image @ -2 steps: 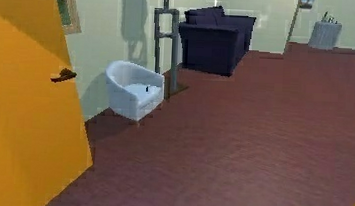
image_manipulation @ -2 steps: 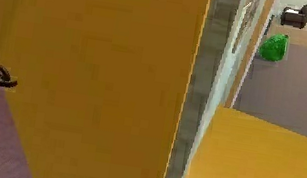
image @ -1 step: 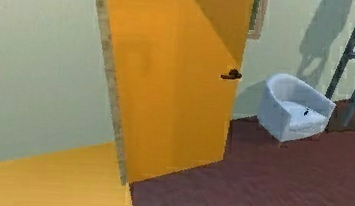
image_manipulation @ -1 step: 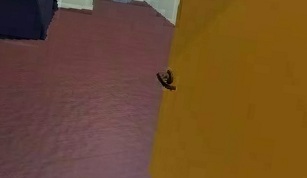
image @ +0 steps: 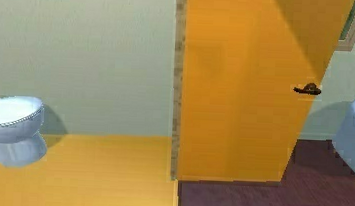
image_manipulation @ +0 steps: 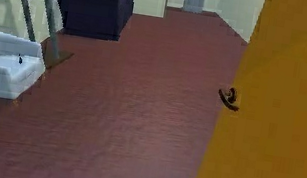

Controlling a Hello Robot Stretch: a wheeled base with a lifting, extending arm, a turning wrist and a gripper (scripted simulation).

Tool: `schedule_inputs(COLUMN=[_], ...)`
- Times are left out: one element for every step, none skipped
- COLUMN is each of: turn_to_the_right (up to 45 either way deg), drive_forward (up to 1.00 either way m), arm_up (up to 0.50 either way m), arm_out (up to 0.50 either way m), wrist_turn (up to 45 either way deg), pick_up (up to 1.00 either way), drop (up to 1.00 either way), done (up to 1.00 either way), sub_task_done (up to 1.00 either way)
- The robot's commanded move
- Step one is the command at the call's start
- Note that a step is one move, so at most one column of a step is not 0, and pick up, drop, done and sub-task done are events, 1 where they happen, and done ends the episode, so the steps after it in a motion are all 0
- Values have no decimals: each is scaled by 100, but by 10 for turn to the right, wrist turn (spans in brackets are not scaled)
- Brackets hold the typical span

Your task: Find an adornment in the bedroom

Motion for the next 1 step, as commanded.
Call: schedule_inputs(turn_to_the_right=[0], drive_forward=[5], arm_up=[0], arm_out=[0], wrist_turn=[0], pick_up=[0], drop=[0], done=[0], sub_task_done=[0])
